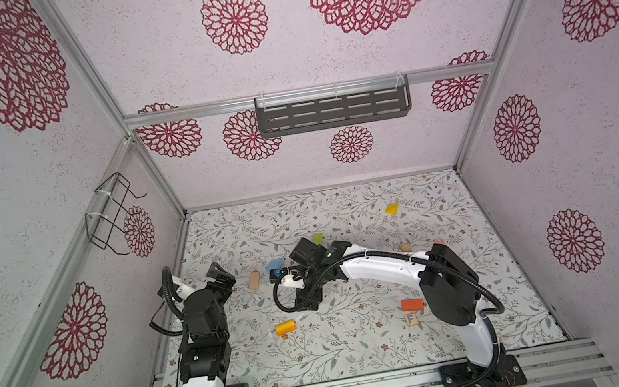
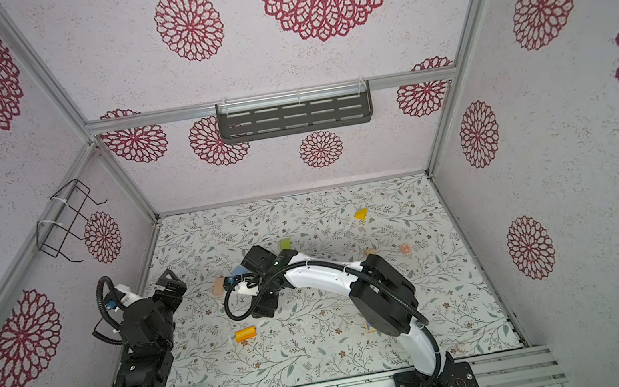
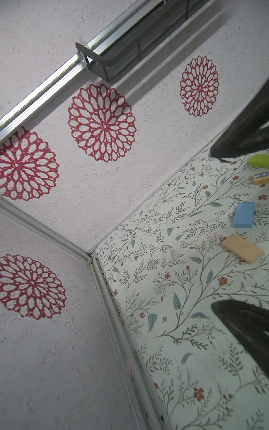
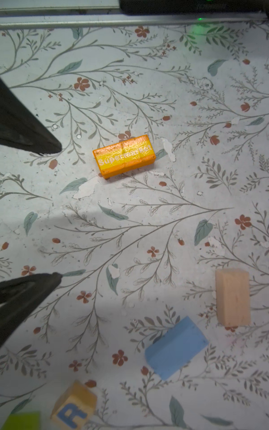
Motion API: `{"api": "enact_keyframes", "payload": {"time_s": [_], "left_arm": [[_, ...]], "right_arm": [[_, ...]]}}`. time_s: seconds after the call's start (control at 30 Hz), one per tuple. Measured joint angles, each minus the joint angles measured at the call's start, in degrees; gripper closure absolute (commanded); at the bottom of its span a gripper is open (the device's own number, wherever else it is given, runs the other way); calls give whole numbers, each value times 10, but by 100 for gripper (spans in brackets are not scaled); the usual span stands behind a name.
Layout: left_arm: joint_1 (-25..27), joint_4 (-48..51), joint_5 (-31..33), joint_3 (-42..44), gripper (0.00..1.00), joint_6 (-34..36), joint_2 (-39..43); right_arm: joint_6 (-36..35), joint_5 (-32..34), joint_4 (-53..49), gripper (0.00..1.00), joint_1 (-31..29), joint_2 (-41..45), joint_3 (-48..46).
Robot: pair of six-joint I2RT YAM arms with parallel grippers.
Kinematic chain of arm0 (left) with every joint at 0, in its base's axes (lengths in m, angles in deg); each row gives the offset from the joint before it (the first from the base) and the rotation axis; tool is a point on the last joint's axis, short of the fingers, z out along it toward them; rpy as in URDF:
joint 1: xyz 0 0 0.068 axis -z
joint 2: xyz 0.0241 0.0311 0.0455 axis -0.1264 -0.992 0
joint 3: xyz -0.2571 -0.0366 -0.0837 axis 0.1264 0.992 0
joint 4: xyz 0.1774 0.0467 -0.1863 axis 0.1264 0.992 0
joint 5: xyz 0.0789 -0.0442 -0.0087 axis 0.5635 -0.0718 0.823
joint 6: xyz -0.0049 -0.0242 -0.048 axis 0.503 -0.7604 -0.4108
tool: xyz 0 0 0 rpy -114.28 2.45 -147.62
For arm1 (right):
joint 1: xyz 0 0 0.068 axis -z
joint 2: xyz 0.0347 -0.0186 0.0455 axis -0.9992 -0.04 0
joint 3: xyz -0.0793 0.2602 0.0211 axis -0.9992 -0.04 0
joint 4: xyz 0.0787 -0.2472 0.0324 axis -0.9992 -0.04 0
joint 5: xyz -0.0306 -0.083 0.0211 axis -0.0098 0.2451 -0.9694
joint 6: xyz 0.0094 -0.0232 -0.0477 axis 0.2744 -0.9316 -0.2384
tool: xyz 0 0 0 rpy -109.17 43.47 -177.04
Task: Build the wood block tower
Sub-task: 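Reach the right gripper over the orange Supermarket block while the left arm rises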
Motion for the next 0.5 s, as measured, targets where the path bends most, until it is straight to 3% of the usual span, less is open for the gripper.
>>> {"api": "enact_keyframes", "payload": {"time_s": [0.5], "left_arm": [[0,14,-3,13,3,-15,50]], "right_arm": [[-9,-20,-27,27,-41,-87,64]]}}
